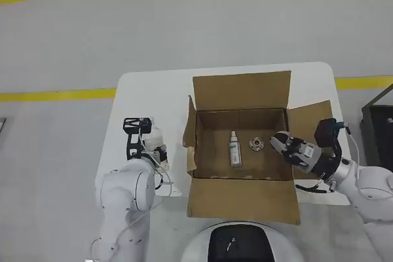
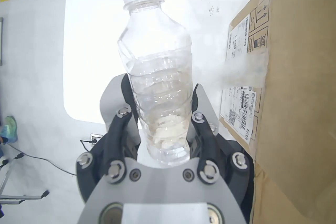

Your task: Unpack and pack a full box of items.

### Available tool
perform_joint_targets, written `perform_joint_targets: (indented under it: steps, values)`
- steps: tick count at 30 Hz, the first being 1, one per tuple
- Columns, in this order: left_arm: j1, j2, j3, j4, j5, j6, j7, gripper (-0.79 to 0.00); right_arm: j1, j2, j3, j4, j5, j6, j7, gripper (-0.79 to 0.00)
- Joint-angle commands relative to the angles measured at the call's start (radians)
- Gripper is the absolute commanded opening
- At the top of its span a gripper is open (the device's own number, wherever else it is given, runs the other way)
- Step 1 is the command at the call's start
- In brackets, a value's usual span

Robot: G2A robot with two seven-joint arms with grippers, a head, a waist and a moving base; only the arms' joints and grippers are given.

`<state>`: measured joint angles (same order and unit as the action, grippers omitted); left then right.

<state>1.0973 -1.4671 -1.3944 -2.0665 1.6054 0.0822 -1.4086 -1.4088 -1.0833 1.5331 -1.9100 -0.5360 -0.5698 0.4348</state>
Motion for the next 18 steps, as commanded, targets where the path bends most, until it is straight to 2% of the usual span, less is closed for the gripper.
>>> perform_joint_targets:
  steps: [1, 5, 12, 15, 18]
  values:
    - [0.0, 0.0, 0.0, 0.0, 0.0, 0.0, 0.0, -0.785, -0.001, 0.0, 0.0, -0.001, -0.002, 0.003, 0.0, -0.785]
    - [0.0, 0.0, 0.0, 0.0, 0.0, 0.0, 0.0, -0.785, 0.01, 0.0, -0.035, -0.029, -0.026, 0.039, 0.041, -0.785]
    - [0.0, 0.0, 0.0, 0.0, 0.0, 0.0, 0.0, -0.785, 0.143, -0.012, -0.192, -0.039, -0.178, 0.34, 0.251, -0.785]
    - [0.0, 0.0, 0.0, 0.0, 0.0, 0.0, 0.0, -0.785, 0.207, -0.023, -0.275, -0.026, -0.197, 0.389, 0.279, -0.785]
    - [0.0, 0.0, 0.0, 0.0, 0.0, 0.0, 0.0, -0.785, 0.225, -0.026, -0.289, -0.015, -0.2, 0.391, 0.27, -0.785]
